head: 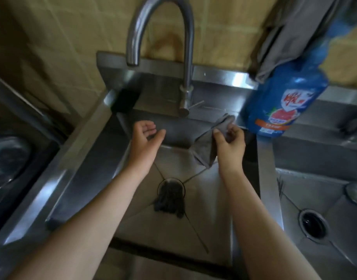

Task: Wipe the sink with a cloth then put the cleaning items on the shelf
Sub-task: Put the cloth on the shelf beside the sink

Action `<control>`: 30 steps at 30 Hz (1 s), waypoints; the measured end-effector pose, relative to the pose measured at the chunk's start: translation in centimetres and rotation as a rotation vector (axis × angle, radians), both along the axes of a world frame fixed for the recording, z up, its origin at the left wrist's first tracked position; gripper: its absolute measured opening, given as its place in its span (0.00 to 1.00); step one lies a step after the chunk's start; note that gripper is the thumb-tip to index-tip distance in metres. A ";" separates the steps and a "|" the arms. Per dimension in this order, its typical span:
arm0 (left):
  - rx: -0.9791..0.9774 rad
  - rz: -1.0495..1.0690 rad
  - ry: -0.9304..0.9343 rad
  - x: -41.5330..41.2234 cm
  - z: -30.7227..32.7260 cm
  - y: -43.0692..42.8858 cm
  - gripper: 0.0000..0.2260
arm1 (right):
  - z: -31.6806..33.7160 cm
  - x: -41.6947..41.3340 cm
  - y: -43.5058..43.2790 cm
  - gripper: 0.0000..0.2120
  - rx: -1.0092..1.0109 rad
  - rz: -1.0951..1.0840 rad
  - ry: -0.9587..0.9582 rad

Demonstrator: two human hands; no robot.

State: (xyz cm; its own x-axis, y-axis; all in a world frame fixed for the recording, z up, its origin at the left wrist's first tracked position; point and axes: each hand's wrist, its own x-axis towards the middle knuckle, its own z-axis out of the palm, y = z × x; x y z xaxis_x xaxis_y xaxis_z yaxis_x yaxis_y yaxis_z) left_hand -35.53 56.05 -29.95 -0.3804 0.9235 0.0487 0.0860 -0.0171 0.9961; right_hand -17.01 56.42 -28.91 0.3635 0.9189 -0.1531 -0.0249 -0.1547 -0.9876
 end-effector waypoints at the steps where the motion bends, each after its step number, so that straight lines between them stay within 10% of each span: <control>1: 0.019 -0.005 0.001 -0.4 1.0 -0.3 0.12 | 1.1 -0.3 -0.4 0.20 0.016 0.005 0.017; 30: 0.279 0.168 0.008 -6.7 22.2 -13.7 0.09 | 20.5 -4.3 -6.7 0.14 0.228 0.306 0.382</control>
